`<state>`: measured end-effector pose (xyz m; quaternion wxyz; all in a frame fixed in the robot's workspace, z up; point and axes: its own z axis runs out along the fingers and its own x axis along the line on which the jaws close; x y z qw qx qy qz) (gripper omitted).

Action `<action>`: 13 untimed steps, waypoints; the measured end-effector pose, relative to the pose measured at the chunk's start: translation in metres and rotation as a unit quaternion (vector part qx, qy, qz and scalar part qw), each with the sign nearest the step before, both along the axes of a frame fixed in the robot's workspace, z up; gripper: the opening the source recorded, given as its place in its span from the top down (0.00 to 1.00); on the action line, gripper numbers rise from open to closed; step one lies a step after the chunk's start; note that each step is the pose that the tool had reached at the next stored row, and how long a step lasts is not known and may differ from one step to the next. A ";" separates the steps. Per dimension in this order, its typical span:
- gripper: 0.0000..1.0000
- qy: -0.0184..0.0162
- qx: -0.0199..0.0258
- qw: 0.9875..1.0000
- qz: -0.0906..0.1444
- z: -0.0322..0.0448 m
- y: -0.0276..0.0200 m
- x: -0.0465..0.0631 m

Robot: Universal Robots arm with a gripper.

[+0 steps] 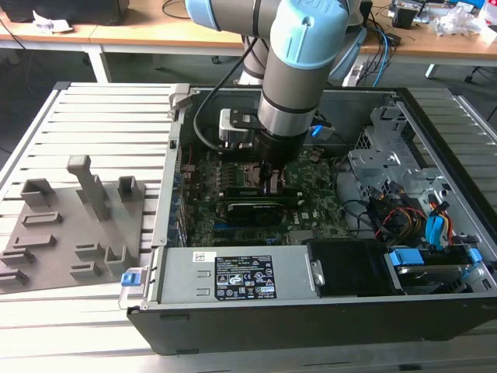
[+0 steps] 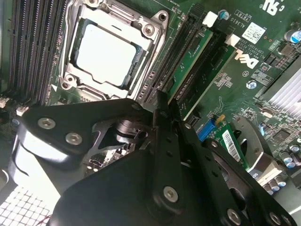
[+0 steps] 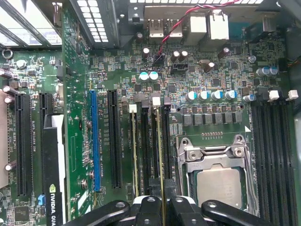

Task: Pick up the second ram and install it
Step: 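Insert the second ram into the second slot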

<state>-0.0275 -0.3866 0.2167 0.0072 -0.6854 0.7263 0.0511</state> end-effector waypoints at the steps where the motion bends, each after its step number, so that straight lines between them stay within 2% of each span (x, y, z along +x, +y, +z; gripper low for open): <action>1: 0.86 0.000 0.000 1.000 0.000 -0.0001 0.0000 0.000; 3: 0.85 0.000 0.000 1.000 0.000 -0.0004 0.0001 0.000; 4: 0.78 0.000 -0.001 1.000 0.000 0.0003 0.0000 0.000; 6: 0.78 0.000 -0.001 1.000 0.000 0.0079 0.0001 0.000; 7: 0.78 0.000 -0.001 1.000 0.000 0.0198 0.0009 0.000; 9: 0.78 0.000 -0.004 1.000 0.000 0.0349 0.0052 0.000; 10: 0.87 0.000 -0.005 1.000 0.000 0.0404 0.0063 0.000; 12: 0.89 0.000 -0.007 1.000 0.000 0.0566 0.0084 0.000; 13: 0.89 0.000 -0.008 1.000 0.000 0.0612 0.0087 0.000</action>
